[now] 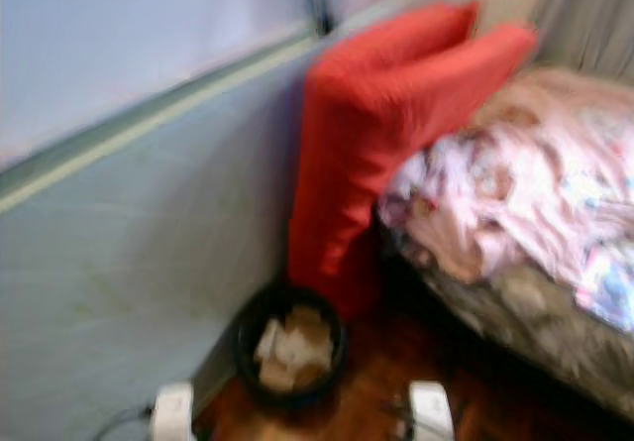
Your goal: Clean up the room
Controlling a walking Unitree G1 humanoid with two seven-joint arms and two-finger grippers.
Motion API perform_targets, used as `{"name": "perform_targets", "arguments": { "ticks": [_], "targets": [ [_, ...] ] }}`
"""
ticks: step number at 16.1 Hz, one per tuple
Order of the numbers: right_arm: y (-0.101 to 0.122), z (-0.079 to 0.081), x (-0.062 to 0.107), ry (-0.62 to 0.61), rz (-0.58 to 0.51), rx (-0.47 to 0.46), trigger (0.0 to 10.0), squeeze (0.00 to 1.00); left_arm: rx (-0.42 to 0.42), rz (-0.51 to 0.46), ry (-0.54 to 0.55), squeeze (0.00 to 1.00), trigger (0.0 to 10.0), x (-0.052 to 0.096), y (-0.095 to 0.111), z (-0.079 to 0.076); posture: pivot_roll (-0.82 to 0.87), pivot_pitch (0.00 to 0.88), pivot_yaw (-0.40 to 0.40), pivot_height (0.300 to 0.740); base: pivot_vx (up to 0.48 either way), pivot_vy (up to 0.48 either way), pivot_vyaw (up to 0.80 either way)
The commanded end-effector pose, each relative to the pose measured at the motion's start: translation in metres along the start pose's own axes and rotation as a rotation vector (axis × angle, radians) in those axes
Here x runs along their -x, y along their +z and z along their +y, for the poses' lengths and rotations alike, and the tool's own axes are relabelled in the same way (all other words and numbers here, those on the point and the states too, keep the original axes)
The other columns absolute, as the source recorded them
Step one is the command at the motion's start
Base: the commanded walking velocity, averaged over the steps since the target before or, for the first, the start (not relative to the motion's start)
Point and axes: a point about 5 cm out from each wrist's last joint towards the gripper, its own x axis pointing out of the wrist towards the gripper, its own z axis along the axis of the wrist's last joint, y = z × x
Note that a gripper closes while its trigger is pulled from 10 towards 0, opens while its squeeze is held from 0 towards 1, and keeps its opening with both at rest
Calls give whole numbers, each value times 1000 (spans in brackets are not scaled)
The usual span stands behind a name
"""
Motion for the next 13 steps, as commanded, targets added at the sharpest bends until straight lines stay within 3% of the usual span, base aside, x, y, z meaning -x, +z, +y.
{"name": "perform_targets", "arguments": {
  "ticks": [1, 6, 8, 11, 13],
  "targets": [
    [-2, -4, 1, -11, 4, -2, 10000, 0, 5, 27, 4, 0, 10000, 3, -10, 6, 56, 26, -7, 740, 0, 0, 0],
    [2, 15, -2, 6, 0, 20, 10000, 0, 2, 30, 17, 0, 10000, 4, -11, 15, 55, 24, -7, 740, 0, 0, 0],
    [-1, 15, -1, 9, -1, 22, 10000, 0, 4, 27, 20, 0, 10000, 4, -10, 18, 56, 24, -8, 740, 0, 0, 800],
    [-9, 3, 2, -5, 14, 13, 10000, 0, 5, 27, 20, 0, 10000, 4, -10, 19, 54, 22, -7, 740, 0, 0, 715],
    [-16, -9, 5, -24, 27, -7, 10000, 0, 3, 30, 18, 0, 10000, 4, -10, 19, 52, 15, -5, 740, 0, 0, 0]
  ]
}}
